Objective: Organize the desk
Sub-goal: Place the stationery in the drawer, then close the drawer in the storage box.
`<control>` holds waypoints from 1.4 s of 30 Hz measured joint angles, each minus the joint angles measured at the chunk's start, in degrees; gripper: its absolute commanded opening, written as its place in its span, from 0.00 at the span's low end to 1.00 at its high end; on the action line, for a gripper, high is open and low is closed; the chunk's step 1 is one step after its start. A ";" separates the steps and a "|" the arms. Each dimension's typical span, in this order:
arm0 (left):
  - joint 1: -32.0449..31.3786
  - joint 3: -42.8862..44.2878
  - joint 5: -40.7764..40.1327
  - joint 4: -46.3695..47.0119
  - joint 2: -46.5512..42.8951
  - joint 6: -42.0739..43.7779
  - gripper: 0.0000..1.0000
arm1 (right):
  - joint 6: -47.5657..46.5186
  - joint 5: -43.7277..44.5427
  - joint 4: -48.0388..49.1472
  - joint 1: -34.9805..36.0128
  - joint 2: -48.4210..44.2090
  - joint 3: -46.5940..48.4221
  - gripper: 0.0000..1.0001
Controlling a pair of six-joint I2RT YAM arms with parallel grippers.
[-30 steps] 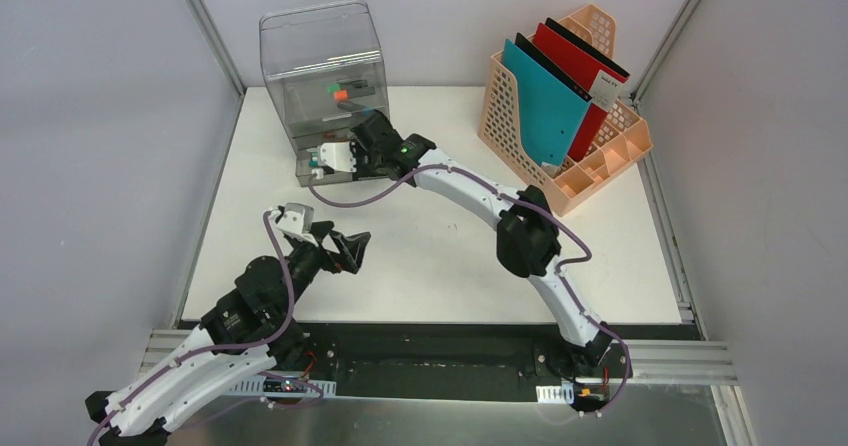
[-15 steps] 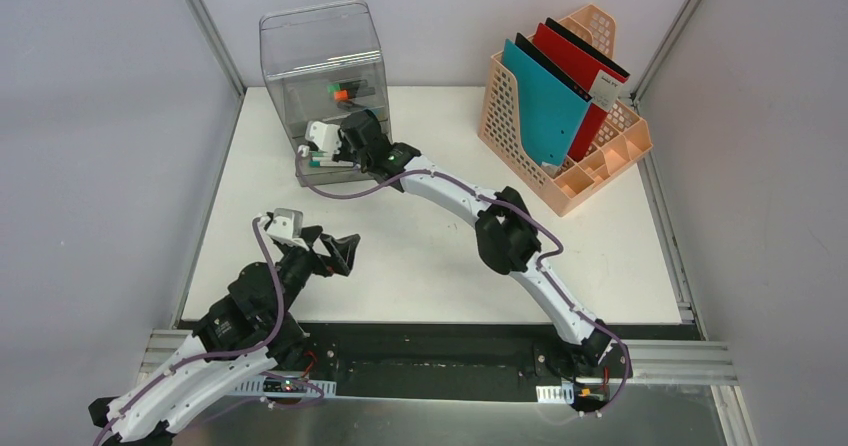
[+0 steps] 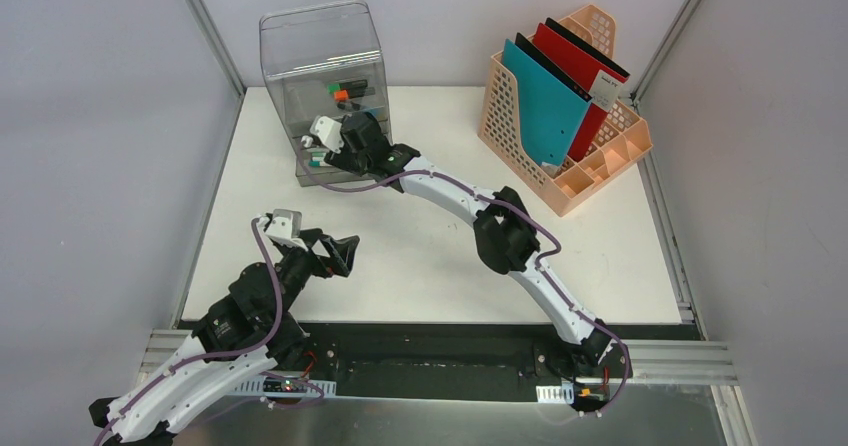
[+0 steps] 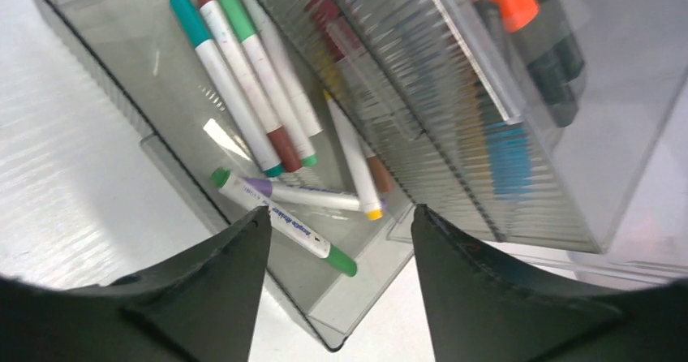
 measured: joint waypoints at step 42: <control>11.52 -3.87 14.08 28.89 36.41 -9.90 0.99 | 19.98 -53.68 -15.45 -28.33 -75.38 -68.43 0.99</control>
